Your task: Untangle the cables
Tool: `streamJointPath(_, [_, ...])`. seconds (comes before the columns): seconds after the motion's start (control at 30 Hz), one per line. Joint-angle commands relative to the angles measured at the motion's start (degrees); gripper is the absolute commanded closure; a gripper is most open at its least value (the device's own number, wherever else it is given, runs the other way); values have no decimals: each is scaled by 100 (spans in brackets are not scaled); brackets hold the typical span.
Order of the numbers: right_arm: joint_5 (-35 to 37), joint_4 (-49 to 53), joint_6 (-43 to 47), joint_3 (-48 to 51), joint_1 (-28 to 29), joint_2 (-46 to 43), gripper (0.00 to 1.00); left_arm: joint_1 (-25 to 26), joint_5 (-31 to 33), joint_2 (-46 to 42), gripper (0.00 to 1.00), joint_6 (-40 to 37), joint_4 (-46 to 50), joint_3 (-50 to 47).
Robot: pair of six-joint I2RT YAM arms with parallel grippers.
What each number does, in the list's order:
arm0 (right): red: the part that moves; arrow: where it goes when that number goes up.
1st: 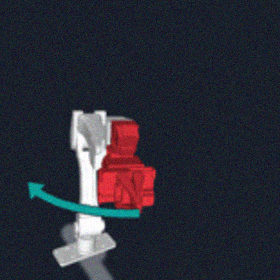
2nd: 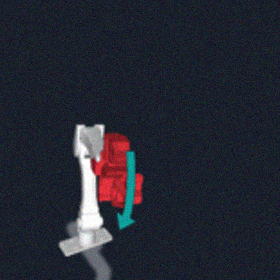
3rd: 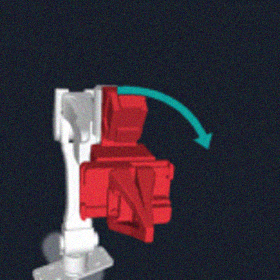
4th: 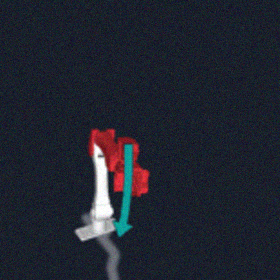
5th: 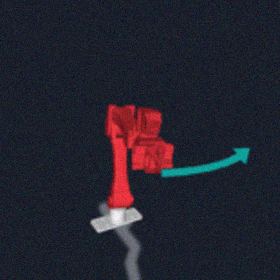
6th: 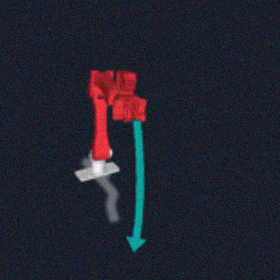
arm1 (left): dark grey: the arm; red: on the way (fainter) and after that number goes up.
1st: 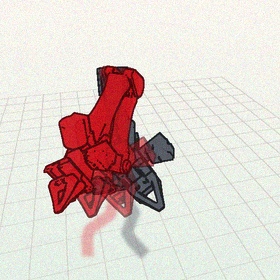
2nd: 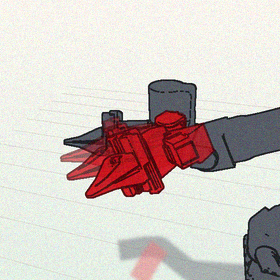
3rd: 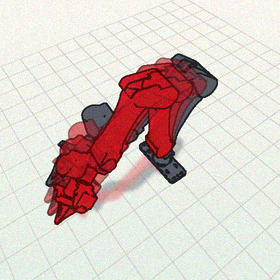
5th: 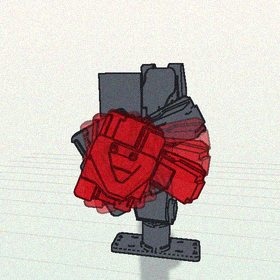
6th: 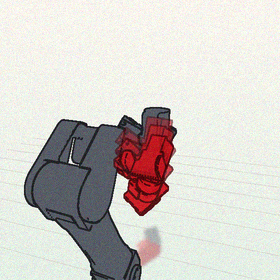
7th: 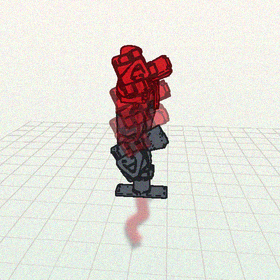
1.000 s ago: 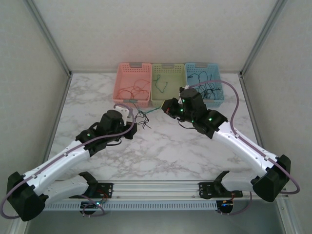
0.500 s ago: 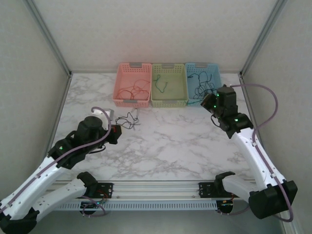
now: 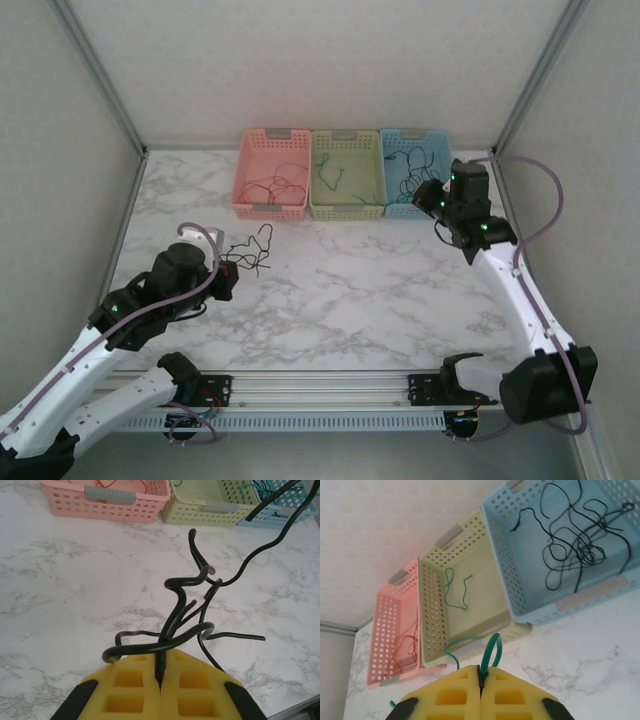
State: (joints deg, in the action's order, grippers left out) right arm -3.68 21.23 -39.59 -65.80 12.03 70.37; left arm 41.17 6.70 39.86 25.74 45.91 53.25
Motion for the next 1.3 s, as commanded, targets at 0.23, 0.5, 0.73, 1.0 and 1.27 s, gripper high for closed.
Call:
streamJointPath(0.23, [-192,-308,-340,-2369,53,2639,100,16,-17,-42,100,13,258,236])
streamJointPath(0.5, [27,489,-396,-4777,287,4881,100,14,18,-50,100,-30,355,230])
streamJointPath(0.73, [236,1154,-250,-6104,618,6166,90,5,33,10,100,-52,369,238])
streamJointPath(1.0, [93,1138,206,-5451,935,5620,47,8,-90,-118,100,26,334,198])
streamJointPath(1.27, [140,443,598,-3307,1163,3233,40,5,-369,-304,100,56,66,60])
